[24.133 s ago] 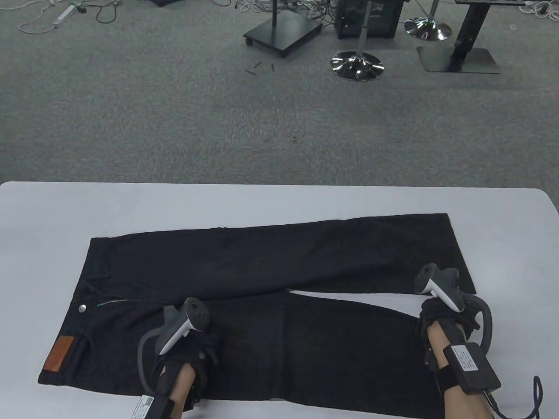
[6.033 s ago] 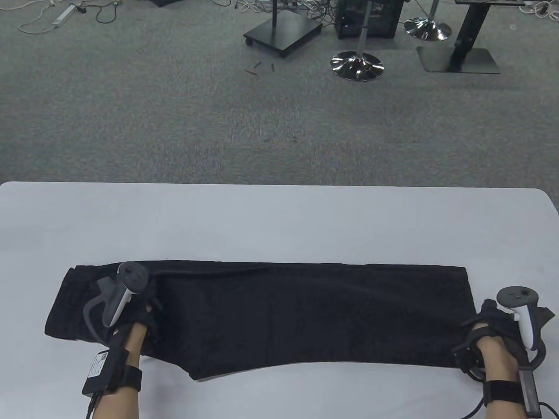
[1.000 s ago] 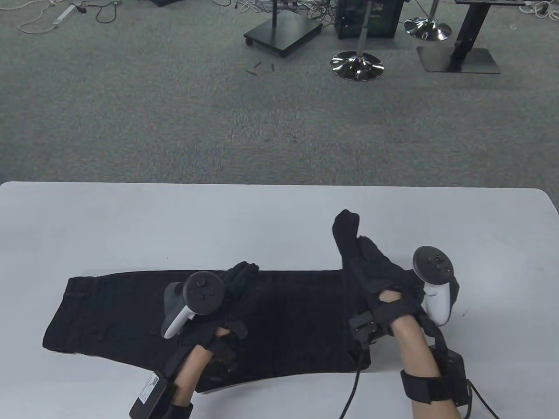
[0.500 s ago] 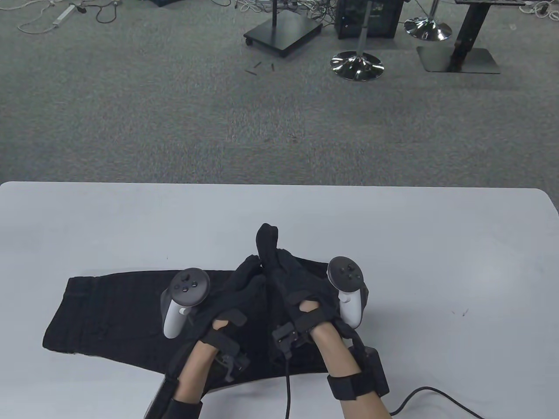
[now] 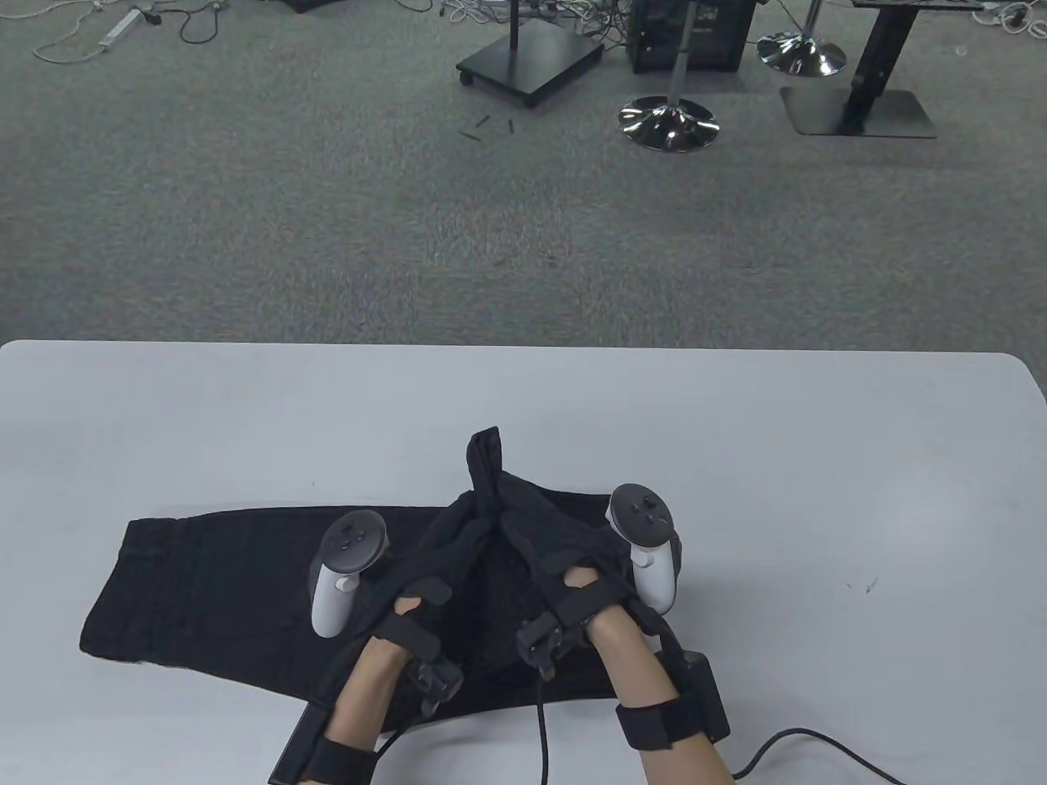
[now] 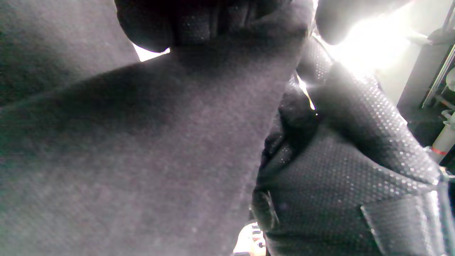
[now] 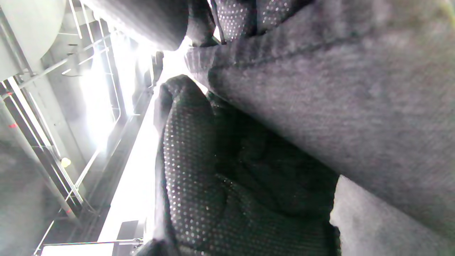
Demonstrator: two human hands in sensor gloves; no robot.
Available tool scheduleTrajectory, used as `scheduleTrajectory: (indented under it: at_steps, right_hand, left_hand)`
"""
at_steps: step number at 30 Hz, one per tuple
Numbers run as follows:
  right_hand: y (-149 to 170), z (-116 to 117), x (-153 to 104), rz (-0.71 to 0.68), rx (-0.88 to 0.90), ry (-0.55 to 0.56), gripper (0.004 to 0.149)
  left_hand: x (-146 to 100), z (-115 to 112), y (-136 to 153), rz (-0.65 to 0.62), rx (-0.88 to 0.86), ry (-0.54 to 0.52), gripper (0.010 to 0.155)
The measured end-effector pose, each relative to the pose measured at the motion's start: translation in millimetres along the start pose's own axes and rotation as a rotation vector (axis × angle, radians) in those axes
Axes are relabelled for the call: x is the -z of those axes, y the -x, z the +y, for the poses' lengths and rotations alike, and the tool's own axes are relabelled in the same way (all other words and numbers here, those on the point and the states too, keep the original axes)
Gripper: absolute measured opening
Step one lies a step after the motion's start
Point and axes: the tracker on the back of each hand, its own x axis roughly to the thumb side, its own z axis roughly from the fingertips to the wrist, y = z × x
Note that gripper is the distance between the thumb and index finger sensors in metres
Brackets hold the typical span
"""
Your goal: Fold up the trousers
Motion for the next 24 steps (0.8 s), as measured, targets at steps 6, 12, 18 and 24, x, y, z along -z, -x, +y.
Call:
scheduleTrajectory:
  at_steps: [6,12,18,24]
  right_hand:
    - [6,4,4,0.022,0.037,-0.073,0.054]
    - [8,4,4,0.058,0.028,-0.080,0.053]
    - [8,-8,2,0.076,0.000,0.000,0.054]
    - [13,-9,5,0.041,0.019,-0.061,0.064]
  left_hand:
    - [-1,7,10,0.010,-0.061,-0.018,0.076]
    - [-1,9,13,0.022,-0.035,-0.042,0.070]
    - [0,7,12,0.021,-0.051,-0.025,0.069]
    - [0,0,3,0.021,0.014,-0.005,0.070]
